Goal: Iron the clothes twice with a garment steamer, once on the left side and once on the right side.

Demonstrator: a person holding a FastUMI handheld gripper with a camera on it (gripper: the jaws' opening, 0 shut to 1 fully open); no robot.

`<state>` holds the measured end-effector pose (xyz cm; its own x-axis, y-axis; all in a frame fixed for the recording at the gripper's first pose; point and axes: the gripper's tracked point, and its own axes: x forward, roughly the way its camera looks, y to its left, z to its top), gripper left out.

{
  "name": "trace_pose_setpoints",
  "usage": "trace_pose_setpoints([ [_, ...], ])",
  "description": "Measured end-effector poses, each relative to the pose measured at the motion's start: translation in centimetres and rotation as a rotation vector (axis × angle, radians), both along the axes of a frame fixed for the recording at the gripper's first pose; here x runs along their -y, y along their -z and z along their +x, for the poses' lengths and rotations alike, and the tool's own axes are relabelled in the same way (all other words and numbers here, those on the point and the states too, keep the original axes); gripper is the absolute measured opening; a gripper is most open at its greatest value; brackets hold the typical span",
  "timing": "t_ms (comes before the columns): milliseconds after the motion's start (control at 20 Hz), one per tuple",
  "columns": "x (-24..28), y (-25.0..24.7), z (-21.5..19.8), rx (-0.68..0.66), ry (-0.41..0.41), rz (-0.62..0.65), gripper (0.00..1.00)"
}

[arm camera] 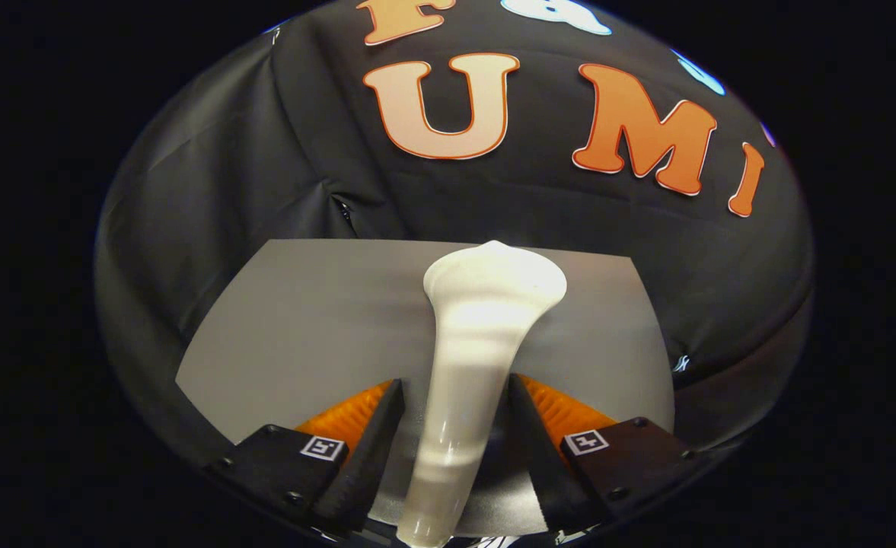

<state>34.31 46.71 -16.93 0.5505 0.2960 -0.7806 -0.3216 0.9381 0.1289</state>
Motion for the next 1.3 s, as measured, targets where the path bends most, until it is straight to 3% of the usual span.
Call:
trace_pose_setpoints([
  [200, -0.2, 0.9, -0.2, 0.040, -0.037, -0.017, 0.73],
  [350, -1.5, 0.4, -0.6, 0.014, 0.001, 0.118, 0.55],
  [450, -1.4, 0.0, -0.3, 0.063, -0.030, 0.116, 0.43],
  [750, -1.6, -5.6, -2.4, 0.245, -0.100, 0.245, 0.42],
  [1150, 3.6, -12.4, -13.6, 0.438, -0.185, 0.448, 0.42],
  [1300, 6.2, -15.6, -17.3, 0.567, -0.215, 0.477, 0.42],
])
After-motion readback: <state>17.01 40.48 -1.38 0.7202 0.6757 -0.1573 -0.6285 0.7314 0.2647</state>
